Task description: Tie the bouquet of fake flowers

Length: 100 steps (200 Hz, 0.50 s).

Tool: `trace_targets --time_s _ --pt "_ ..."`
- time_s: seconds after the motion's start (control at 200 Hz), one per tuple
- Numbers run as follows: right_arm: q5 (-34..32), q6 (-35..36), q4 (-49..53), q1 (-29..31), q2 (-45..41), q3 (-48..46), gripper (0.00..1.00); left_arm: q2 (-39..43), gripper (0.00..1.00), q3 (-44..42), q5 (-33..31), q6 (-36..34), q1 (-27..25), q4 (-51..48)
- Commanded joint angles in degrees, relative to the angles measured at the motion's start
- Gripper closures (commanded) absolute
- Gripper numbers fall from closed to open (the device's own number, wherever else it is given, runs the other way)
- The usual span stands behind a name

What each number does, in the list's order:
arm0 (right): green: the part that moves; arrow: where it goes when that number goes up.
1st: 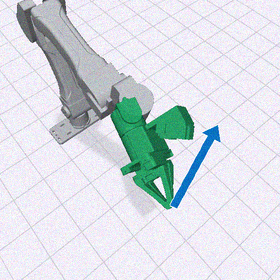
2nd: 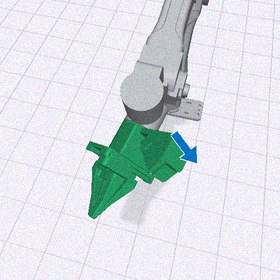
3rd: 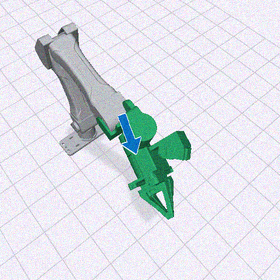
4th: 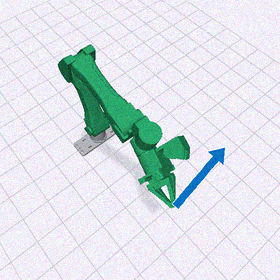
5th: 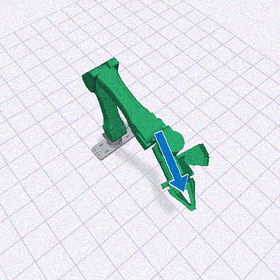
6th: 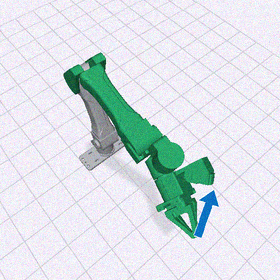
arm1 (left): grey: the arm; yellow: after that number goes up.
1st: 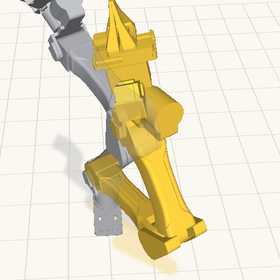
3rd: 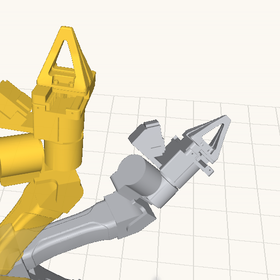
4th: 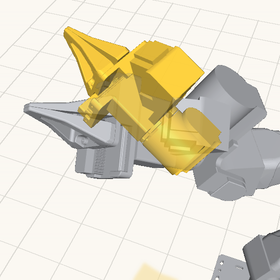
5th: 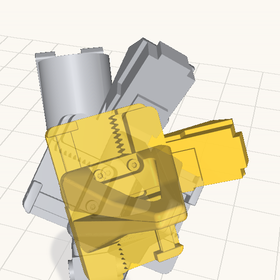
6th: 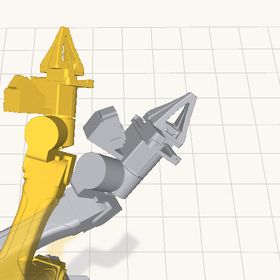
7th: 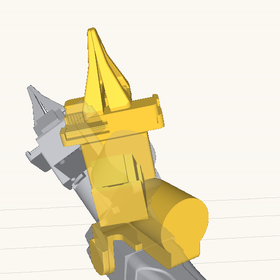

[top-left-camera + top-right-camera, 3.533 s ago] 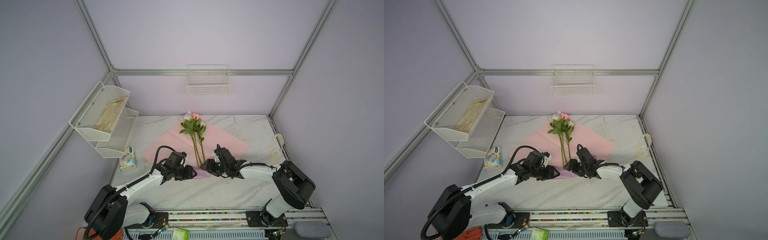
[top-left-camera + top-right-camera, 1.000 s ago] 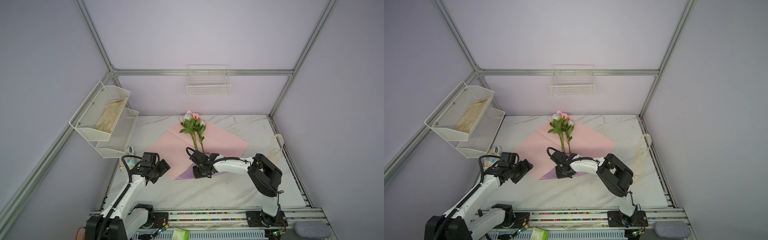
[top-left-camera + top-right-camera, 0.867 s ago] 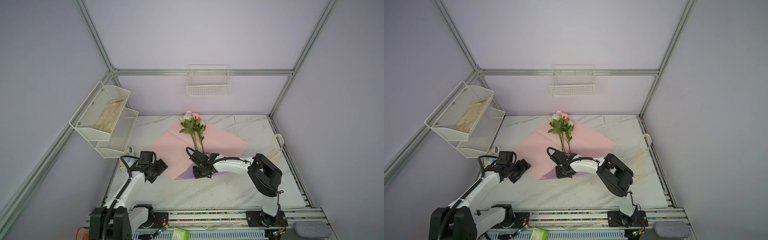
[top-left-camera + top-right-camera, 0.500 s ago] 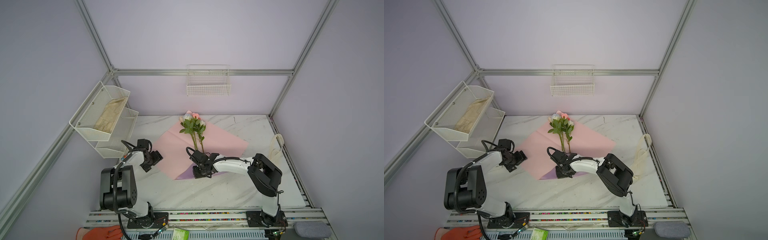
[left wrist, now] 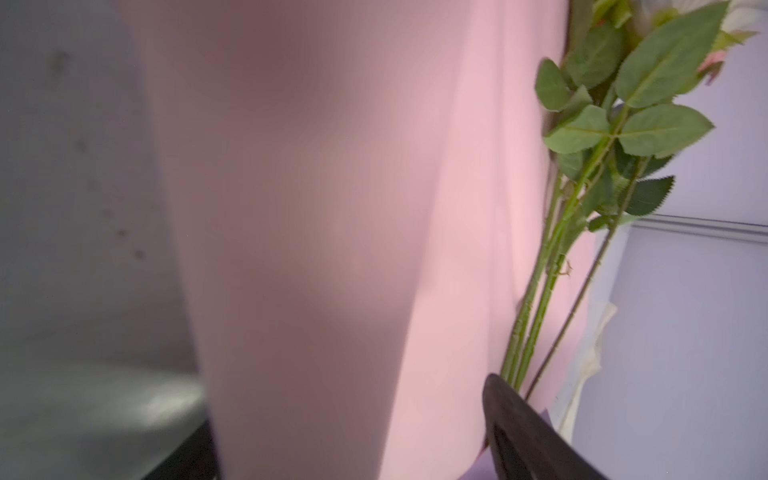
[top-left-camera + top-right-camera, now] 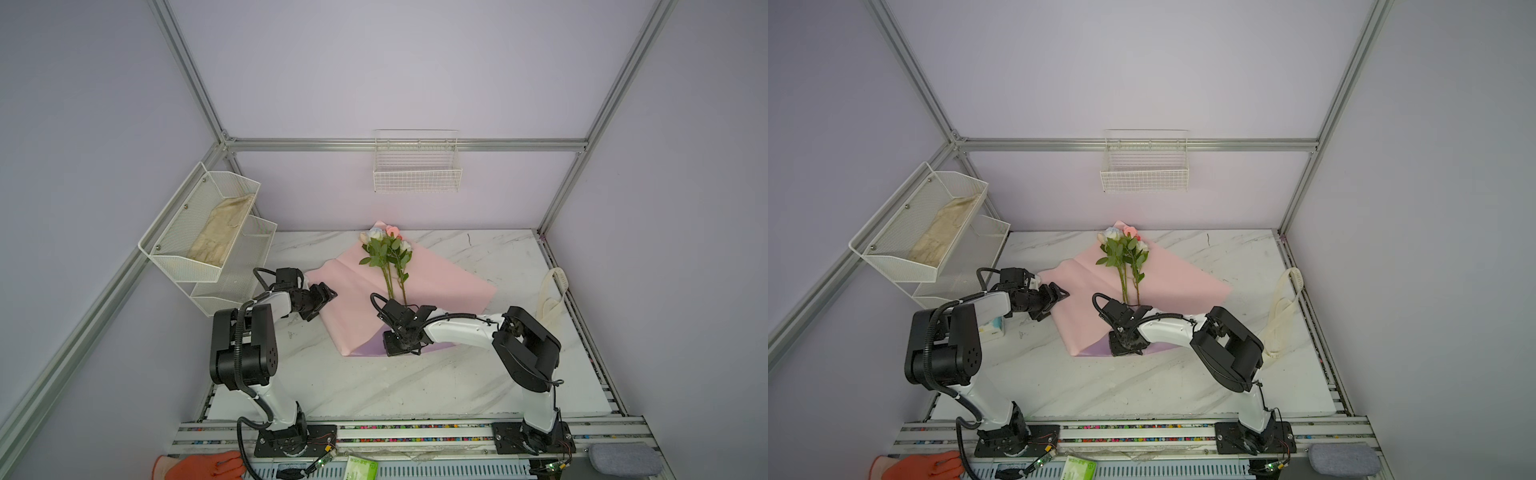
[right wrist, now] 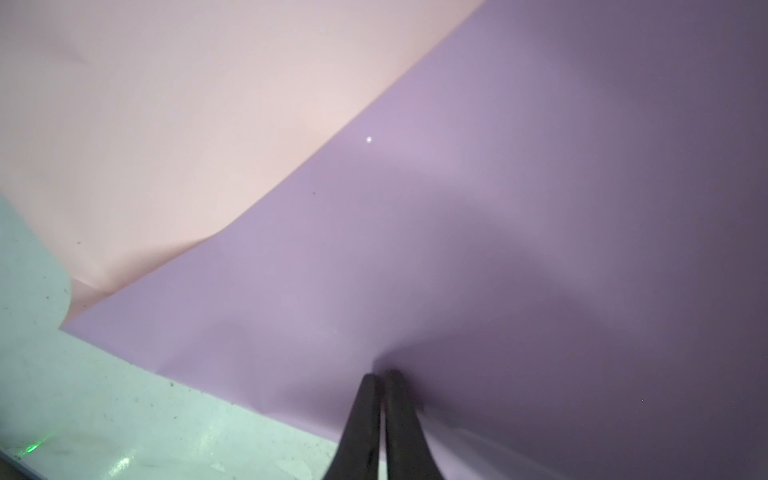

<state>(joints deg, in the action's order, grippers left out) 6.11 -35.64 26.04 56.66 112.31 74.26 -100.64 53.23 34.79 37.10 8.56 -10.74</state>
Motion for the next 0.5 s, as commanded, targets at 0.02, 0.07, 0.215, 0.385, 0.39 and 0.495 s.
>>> trace_targets --time_s 0.02,0.07,0.215,0.385,0.39,0.495 --pt "0.76 -0.13 2.26 -0.03 3.62 -1.94 0.89 -0.41 0.22 -3.21 11.09 4.76 -0.33 8.42" --pt "0.76 -0.17 2.17 -0.18 3.45 -2.10 0.90 1.02 0.22 -4.61 12.07 6.31 -0.88 11.79" --pt "0.83 -0.69 1.73 -0.46 2.98 -2.52 0.89 5.19 0.28 -7.80 15.18 10.85 -2.96 19.10" --pt "1.32 -1.36 0.51 -0.85 2.79 -2.87 0.89 10.48 0.39 -10.16 10.58 9.08 -6.27 16.58" --pt "1.34 -1.36 0.51 -0.85 2.81 -2.84 0.89 10.56 0.40 -10.21 10.44 8.97 -6.32 16.38" --pt "1.71 -1.45 0.15 -1.18 2.88 -2.56 0.89 11.29 0.50 -10.65 6.87 7.78 -7.59 13.09"
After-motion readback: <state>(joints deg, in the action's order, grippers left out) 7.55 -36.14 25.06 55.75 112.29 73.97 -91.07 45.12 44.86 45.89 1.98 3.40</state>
